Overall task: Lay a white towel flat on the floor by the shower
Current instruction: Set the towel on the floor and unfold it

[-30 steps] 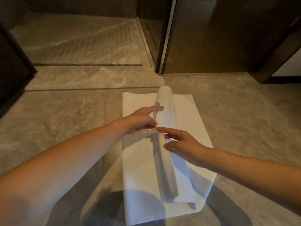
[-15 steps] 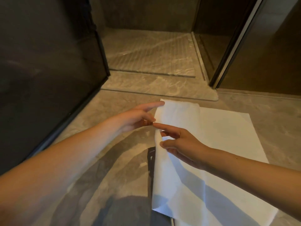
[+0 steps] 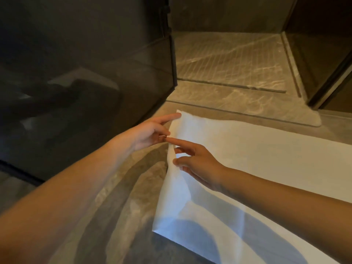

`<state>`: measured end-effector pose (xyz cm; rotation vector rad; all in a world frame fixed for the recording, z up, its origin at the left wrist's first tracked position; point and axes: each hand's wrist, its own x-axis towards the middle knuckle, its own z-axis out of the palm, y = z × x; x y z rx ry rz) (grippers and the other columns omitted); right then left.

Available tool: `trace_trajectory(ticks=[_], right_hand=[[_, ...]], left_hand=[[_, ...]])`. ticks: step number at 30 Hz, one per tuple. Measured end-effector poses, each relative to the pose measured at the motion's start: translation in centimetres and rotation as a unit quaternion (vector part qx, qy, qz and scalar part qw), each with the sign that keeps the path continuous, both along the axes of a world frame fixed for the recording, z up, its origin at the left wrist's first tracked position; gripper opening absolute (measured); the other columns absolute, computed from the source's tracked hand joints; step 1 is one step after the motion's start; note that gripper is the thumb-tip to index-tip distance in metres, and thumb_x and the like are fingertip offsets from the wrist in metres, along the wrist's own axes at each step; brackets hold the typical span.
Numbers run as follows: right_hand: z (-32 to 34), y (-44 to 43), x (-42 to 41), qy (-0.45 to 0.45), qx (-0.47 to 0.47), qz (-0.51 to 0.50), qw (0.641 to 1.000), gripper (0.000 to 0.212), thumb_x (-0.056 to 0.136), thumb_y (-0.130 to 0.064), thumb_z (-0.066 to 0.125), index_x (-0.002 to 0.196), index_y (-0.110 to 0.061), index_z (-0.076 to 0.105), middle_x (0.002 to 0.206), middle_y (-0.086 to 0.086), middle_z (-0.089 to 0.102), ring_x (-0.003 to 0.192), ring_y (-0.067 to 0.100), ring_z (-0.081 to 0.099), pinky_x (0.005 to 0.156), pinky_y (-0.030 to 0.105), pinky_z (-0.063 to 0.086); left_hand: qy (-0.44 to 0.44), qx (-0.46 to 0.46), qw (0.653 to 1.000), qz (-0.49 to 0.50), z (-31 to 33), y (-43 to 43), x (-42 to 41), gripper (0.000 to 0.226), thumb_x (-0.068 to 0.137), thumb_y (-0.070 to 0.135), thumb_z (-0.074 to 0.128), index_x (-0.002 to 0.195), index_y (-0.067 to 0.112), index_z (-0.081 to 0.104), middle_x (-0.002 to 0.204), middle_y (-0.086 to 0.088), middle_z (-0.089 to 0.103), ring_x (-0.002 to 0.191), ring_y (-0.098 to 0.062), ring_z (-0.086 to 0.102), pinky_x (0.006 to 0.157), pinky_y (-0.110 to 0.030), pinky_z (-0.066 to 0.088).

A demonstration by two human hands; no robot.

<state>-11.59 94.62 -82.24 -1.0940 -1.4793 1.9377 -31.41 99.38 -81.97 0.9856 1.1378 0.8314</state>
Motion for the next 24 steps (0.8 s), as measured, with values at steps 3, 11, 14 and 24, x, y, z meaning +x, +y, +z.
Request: trace_trajectory(ticks=[3, 11, 14, 24], right_hand=[[-1.8, -0.3, -1.7, -0.017, -0.007, 0.006, 1.0, 0.053, 0.089, 0.002, 0.06, 0.128, -0.034, 0.061, 0.113, -0.002, 0.056, 0.107, 0.018, 0.056, 0.079, 0.021, 0.052], [-6.0, -0.6, -4.0, -0.06, -0.01, -0.012, 0.998, 0.053, 0.088, 0.009, 0.054, 0.13, -0.024, 0.061, 0.099, 0.004, 0.055, 0.091, 0.016, 0.055, 0.077, 0.023, 0.048], [-6.8, -0.3, -4.3, -0.042, -0.034, -0.017, 0.998, 0.051, 0.091, 0.005, 0.055, 0.134, -0.022, 0.055, 0.113, 0.007, 0.06, 0.102, 0.022, 0.06, 0.083, 0.022, 0.051], [-11.9, 1.2, 5.1, -0.297, 0.346, -0.03, 0.889, 0.046, 0.101, -0.016, 0.043, 0.147, -0.017, 0.039, 0.153, 0.005, 0.038, 0.139, 0.022, 0.036, 0.116, 0.031, 0.028]], left_hand=[[0.03, -0.023, 0.999, 0.033, -1.6, -0.6, -1.5, 0.058, 0.09, -0.01, 0.042, 0.121, 0.032, 0.067, 0.154, 0.008, 0.026, 0.143, -0.023, 0.02, 0.081, -0.027, 0.054], [0.169, -0.078, 0.978, 0.089, -4.8, -1.1, -2.9, 0.061, 0.089, -0.012, 0.046, 0.125, 0.035, 0.063, 0.157, 0.004, 0.024, 0.146, -0.027, 0.016, 0.095, -0.033, 0.048], [0.293, -0.049, 0.947, 0.124, -6.0, -0.5, -2.9, 0.056, 0.09, -0.01, 0.049, 0.131, 0.028, 0.058, 0.147, 0.003, 0.037, 0.141, -0.028, 0.028, 0.095, -0.029, 0.043], [0.666, 0.232, 0.704, -0.083, -10.6, -1.5, 3.2, 0.064, 0.098, 0.04, 0.042, 0.153, 0.023, 0.015, 0.163, 0.003, 0.005, 0.149, -0.021, 0.003, 0.119, -0.037, -0.001]])
